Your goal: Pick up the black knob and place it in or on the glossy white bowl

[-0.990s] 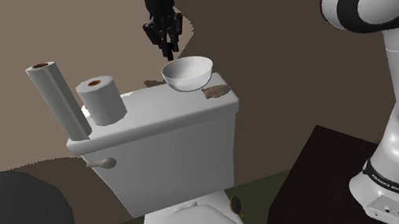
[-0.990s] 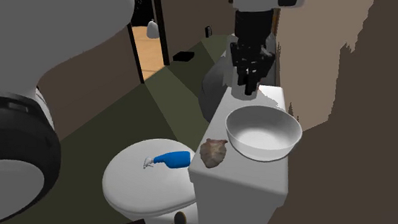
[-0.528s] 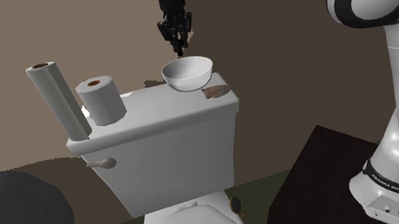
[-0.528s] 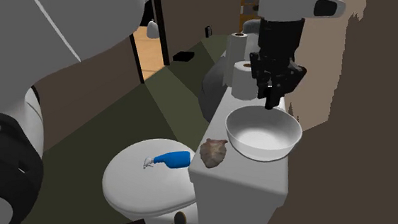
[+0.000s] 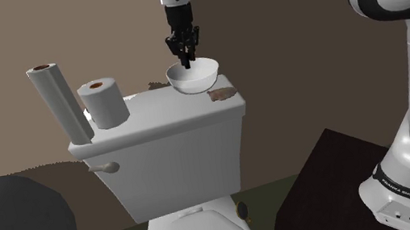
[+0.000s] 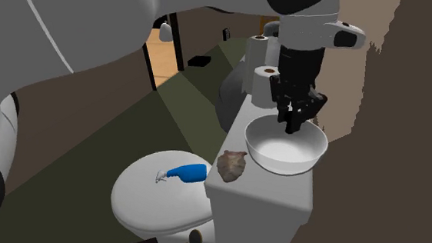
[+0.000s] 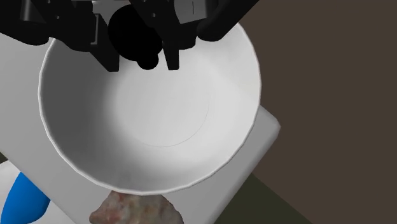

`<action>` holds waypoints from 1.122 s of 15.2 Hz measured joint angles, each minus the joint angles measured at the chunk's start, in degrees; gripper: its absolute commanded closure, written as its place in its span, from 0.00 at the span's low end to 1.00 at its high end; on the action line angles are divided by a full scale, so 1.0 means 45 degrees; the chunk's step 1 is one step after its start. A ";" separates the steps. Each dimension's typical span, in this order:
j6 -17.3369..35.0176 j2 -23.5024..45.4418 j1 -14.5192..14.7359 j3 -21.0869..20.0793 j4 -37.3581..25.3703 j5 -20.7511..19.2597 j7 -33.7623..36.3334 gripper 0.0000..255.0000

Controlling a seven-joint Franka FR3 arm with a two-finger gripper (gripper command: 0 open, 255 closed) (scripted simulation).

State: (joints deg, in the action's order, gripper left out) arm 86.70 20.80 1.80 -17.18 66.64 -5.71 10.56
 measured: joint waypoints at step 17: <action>0.0348 -0.0069 -0.0045 0.0005 0.0403 0.0022 -0.0009 0.00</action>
State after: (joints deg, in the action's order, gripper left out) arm 88.27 20.49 1.60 -17.16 68.45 -5.62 10.52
